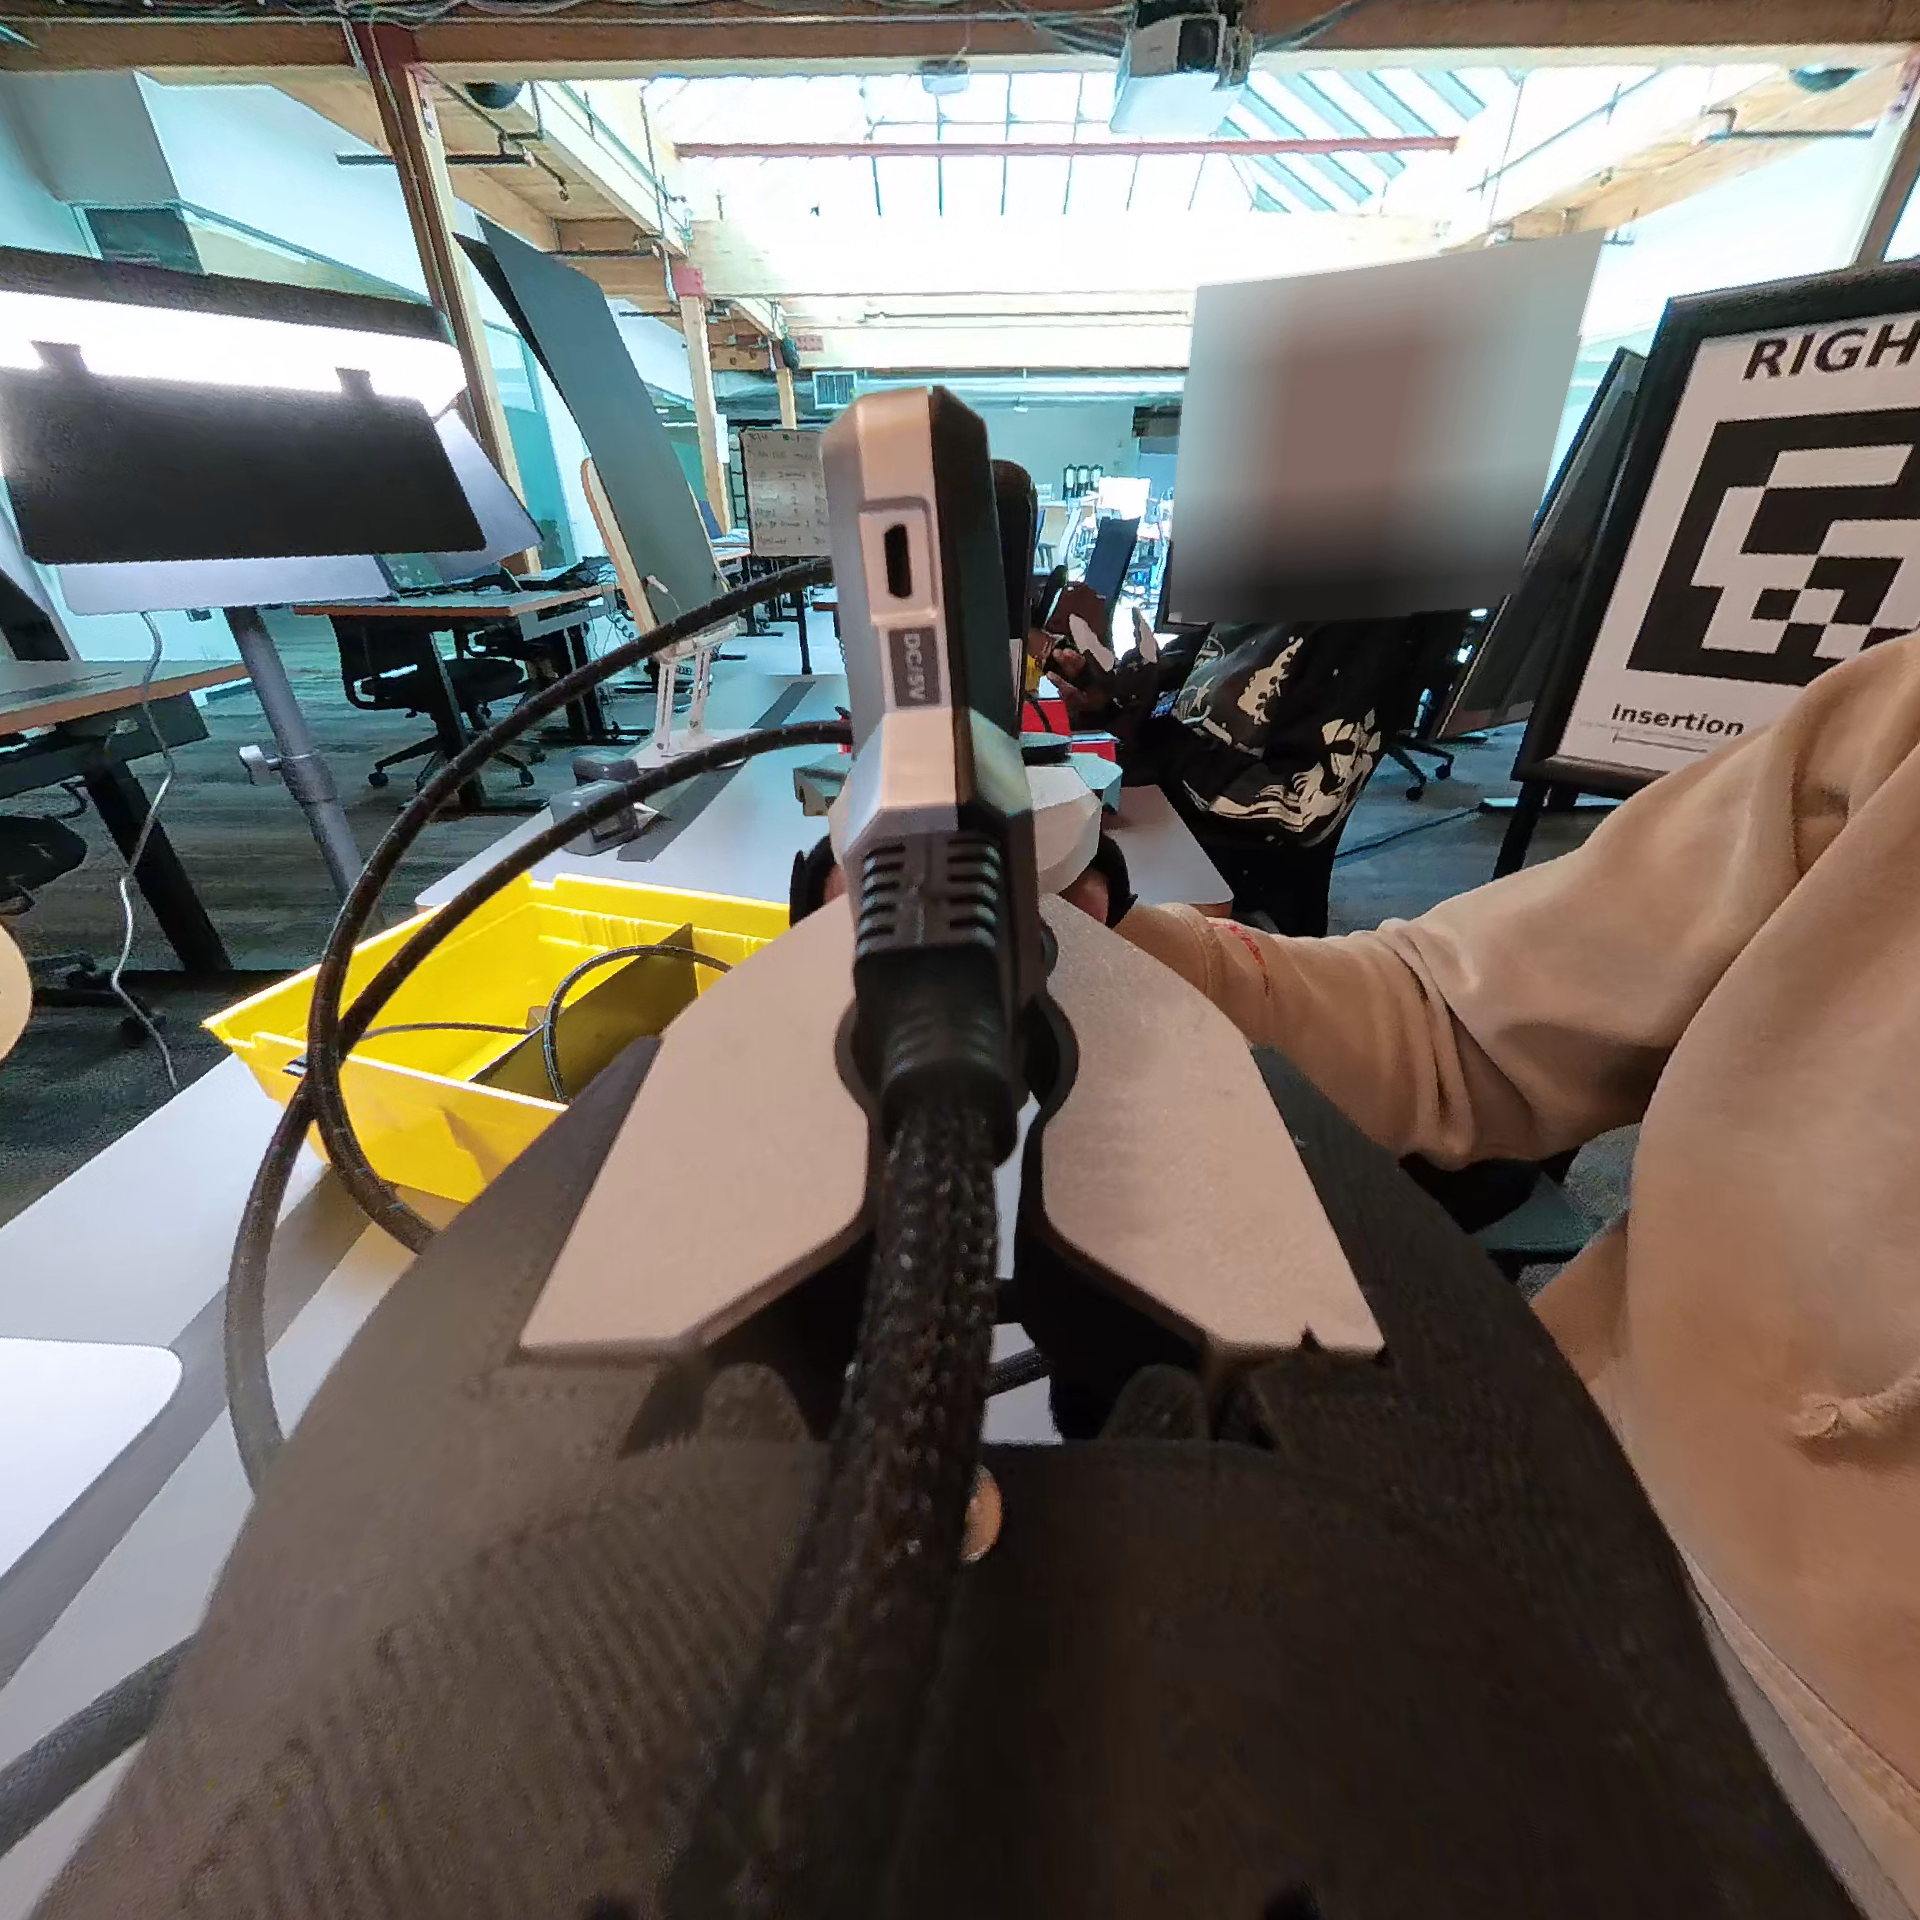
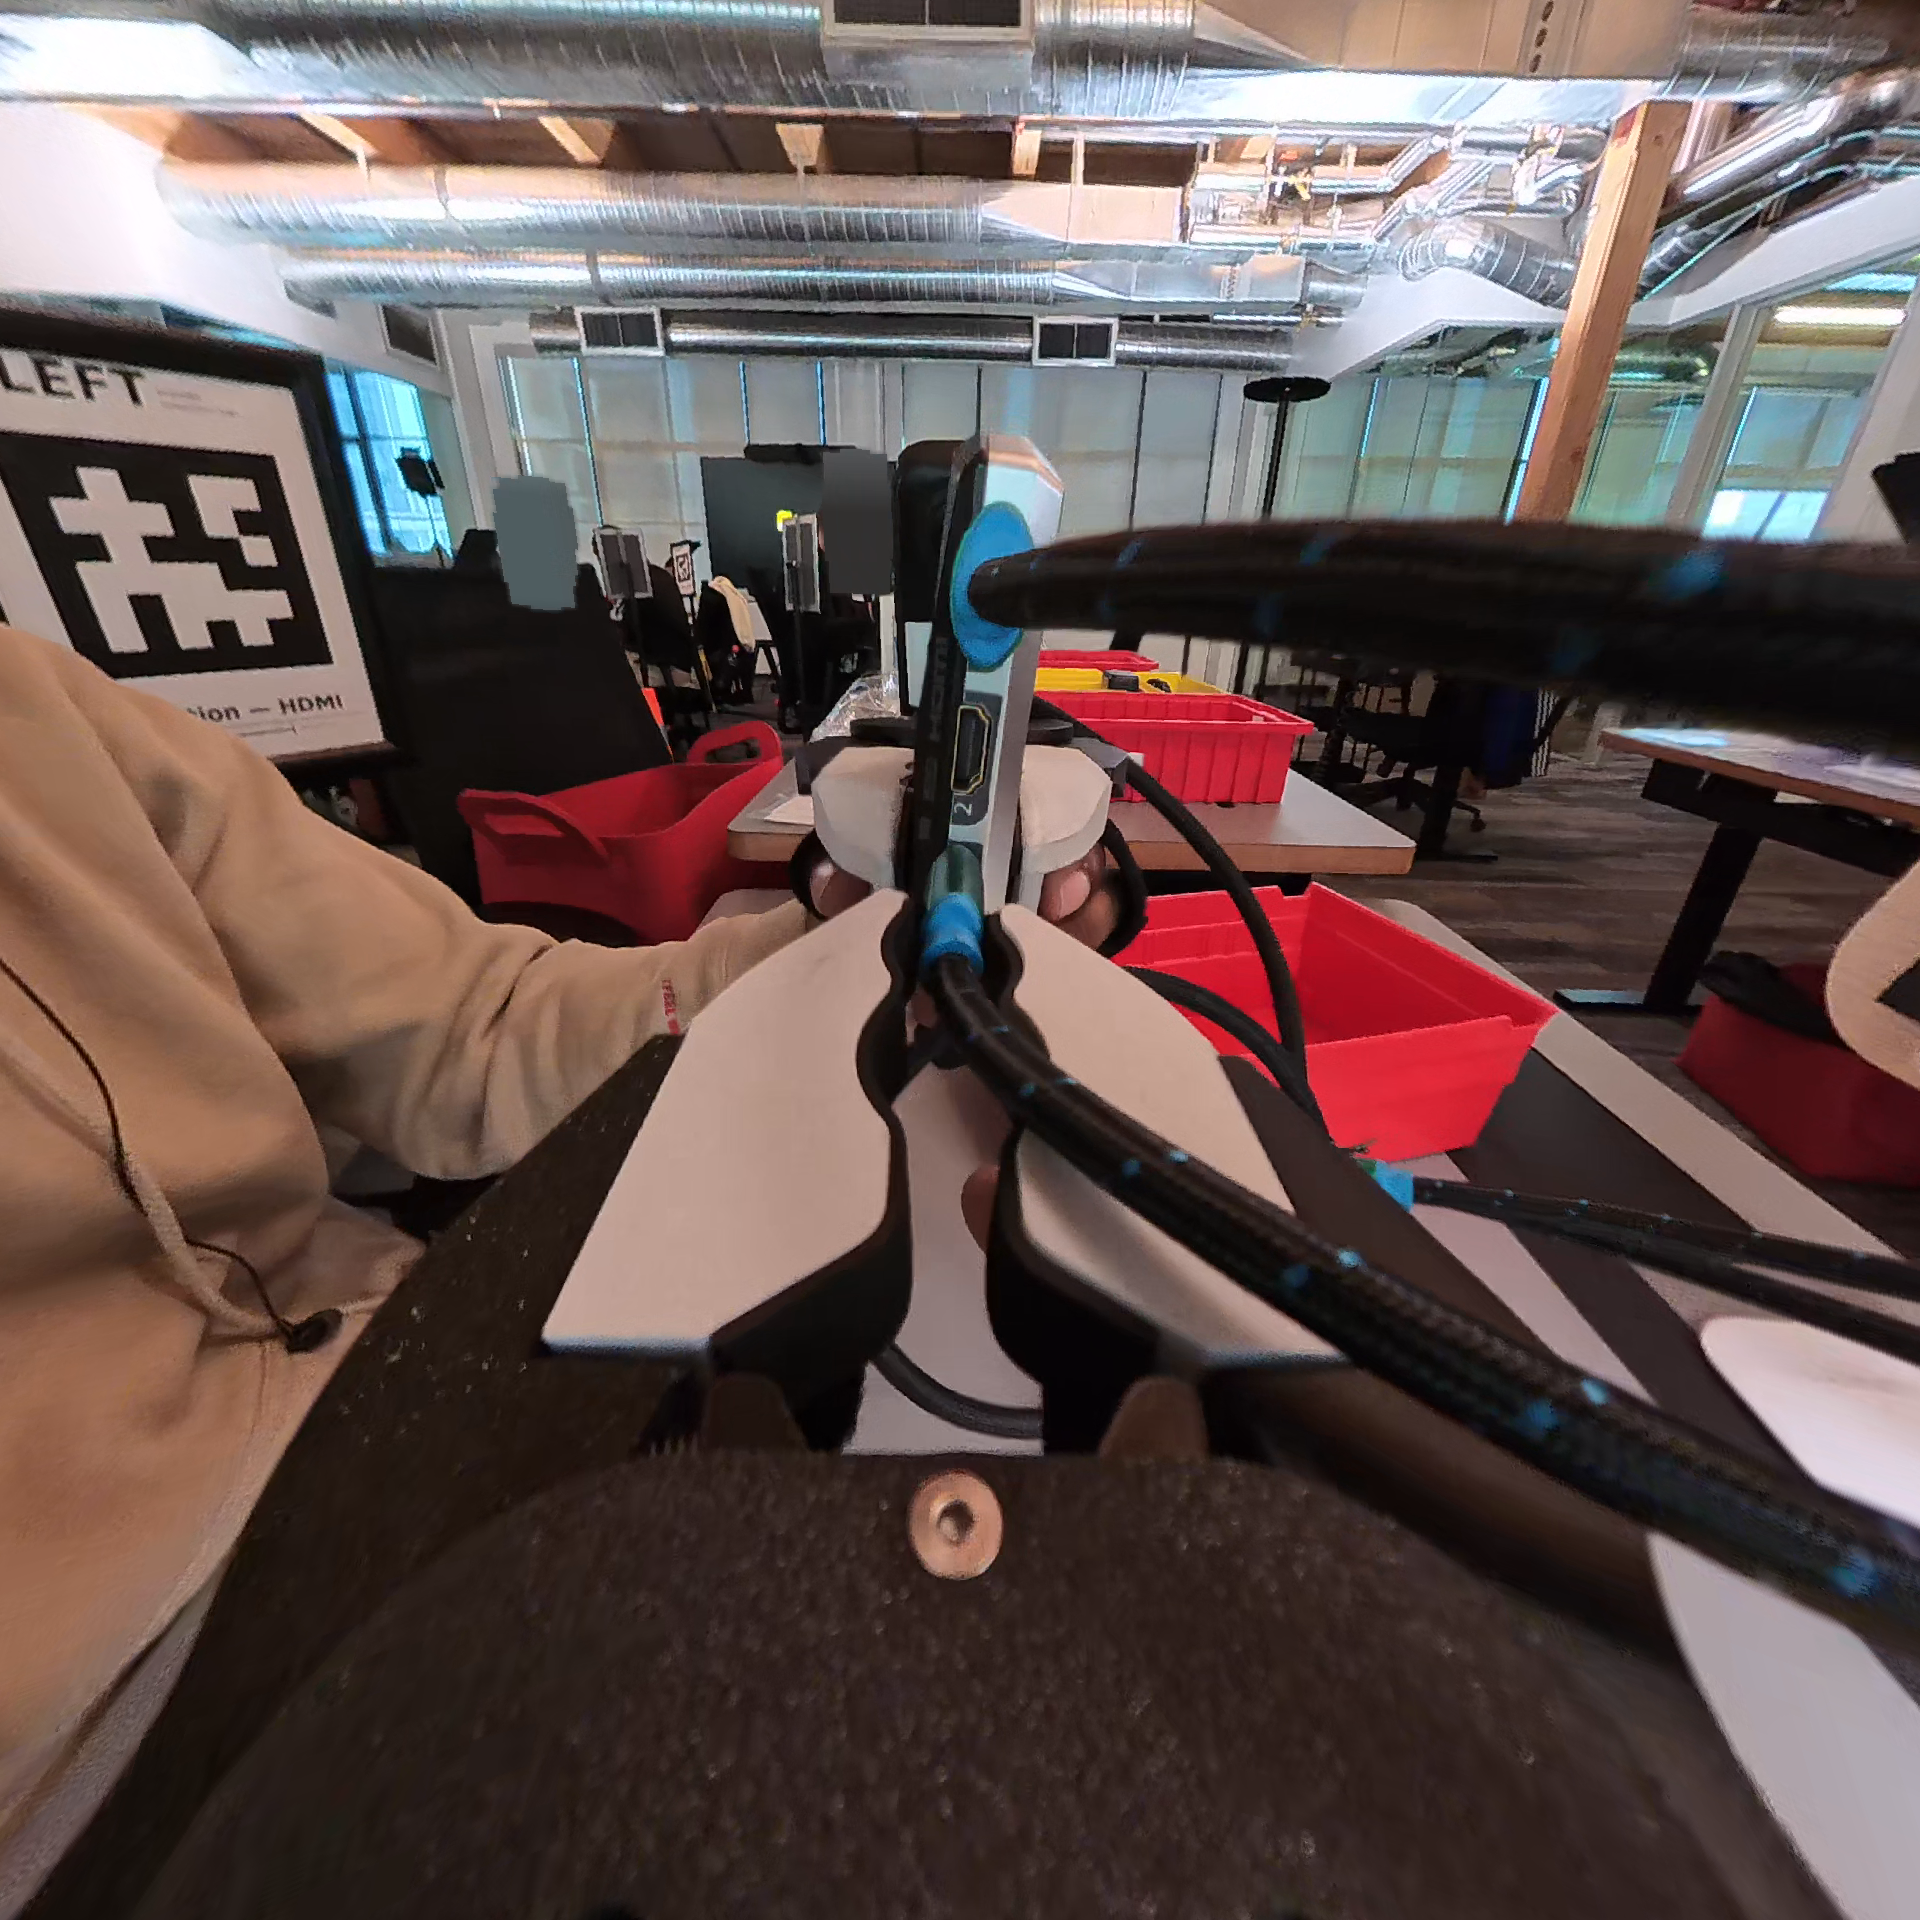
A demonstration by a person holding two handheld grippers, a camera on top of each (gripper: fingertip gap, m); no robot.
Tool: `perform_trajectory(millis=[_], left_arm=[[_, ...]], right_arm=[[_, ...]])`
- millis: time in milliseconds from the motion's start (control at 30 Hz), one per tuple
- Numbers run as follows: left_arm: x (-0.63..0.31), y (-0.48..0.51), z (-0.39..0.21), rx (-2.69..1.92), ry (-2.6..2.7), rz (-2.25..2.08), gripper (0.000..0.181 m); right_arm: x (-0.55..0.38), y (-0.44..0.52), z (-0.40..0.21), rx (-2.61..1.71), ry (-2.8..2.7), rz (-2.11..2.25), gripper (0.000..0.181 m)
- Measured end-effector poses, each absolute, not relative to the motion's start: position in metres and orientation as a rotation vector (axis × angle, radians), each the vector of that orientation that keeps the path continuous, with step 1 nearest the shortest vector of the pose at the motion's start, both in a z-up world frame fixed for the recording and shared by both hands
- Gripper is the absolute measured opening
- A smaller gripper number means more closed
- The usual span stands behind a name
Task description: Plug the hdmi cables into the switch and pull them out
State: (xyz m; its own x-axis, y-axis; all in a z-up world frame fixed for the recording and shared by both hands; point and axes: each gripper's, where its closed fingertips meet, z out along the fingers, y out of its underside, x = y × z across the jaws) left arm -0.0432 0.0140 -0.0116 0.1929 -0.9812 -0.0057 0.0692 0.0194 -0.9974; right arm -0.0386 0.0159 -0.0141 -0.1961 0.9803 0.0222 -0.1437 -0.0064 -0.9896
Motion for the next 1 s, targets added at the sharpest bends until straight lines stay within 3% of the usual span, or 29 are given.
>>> perform_trajectory(millis=[1000], left_arm=[[-0.024,0.033,-0.033,-1.366,1.001,-1.005,0.022]], right_arm=[[-0.017,0.035,-0.034,-0.967,-1.280,1.467,0.011]])
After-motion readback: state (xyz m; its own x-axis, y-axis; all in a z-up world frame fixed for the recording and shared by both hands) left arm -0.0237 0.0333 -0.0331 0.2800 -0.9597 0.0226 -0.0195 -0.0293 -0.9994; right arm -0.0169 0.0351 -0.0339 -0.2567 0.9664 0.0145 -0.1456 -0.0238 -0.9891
